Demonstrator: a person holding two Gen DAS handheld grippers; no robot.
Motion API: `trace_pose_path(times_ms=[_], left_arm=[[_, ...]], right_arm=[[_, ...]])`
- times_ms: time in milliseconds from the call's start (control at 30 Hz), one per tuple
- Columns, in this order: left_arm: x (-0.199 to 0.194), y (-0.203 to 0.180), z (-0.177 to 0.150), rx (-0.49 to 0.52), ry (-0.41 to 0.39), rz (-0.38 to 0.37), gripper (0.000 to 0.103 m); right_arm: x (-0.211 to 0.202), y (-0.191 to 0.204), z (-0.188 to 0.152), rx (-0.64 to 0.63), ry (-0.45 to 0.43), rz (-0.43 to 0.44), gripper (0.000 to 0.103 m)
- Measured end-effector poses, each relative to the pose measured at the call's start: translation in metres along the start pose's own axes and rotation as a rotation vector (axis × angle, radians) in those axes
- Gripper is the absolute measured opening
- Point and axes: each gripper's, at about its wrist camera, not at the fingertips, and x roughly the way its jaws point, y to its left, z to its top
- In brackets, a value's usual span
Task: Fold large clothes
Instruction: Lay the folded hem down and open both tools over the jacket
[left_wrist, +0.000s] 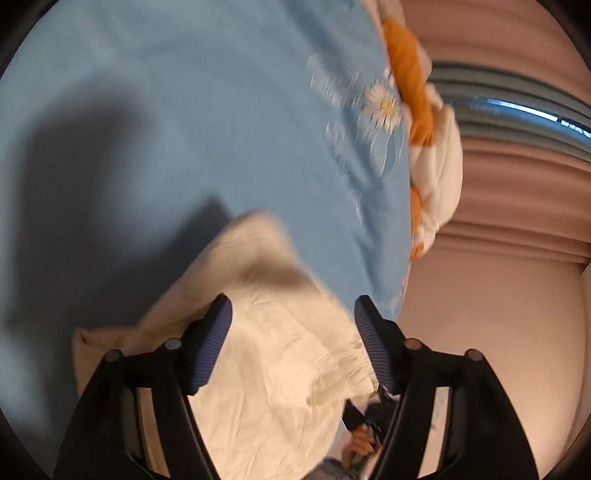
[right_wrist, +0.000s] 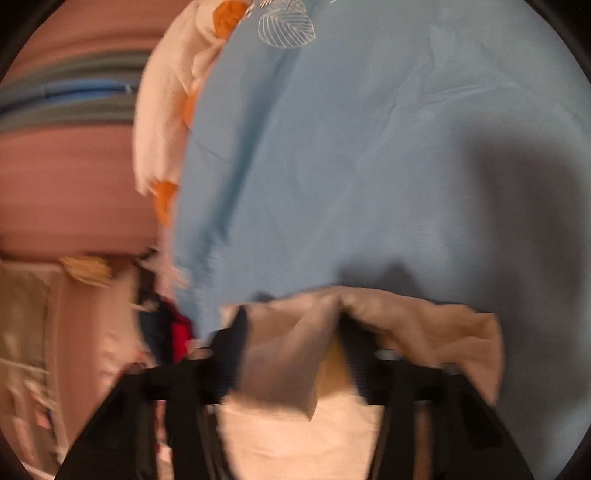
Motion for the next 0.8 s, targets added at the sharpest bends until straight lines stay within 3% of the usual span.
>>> trace_pose_path(times_ms=[67, 167, 233, 367, 433, 500, 633, 700, 800], left_arm=[[-0.012, -0.005, 0.002, 0.023, -0.039, 0.025, 0.076], [-0.026, -0.018, -0.006, 0.131, -0.07, 0.101, 0.076], [-0.035, -0.036, -0.027, 0.3, -0.103, 0.224, 0.076], [-0.024, -0.062, -0.095, 0.676, -0.12, 0.432, 0.076], [-0.013, -0.063, -0.129, 0.795, -0.083, 0.441, 0.074], [0.0, -0.059, -0.155, 0.863, -0.029, 0.431, 0.074], [0.033, -0.057, -0.186, 0.999, -0.04, 0.496, 0.074], [0.054, -0.051, -0.189, 1.03, -0.021, 0.545, 0.074], [0.073, -0.039, -0.181, 1.066, -0.054, 0.651, 0.074]], right_arm=[[-0.016, 0.005, 0.004, -0.019, -0.066, 0.002, 0.068], [-0.042, 0.016, -0.002, -0.102, -0.145, -0.067, 0.068], [-0.053, 0.029, -0.017, -0.207, -0.146, -0.084, 0.068], [-0.05, 0.075, -0.085, -0.632, -0.168, -0.235, 0.068], [-0.033, 0.094, -0.137, -0.901, -0.15, -0.352, 0.065], [-0.013, 0.102, -0.175, -1.066, -0.079, -0.365, 0.052], [0.03, 0.108, -0.2, -1.132, 0.044, -0.369, 0.038], [0.053, 0.097, -0.2, -1.143, 0.098, -0.436, 0.035], [0.082, 0.074, -0.182, -1.144, 0.095, -0.627, 0.034]])
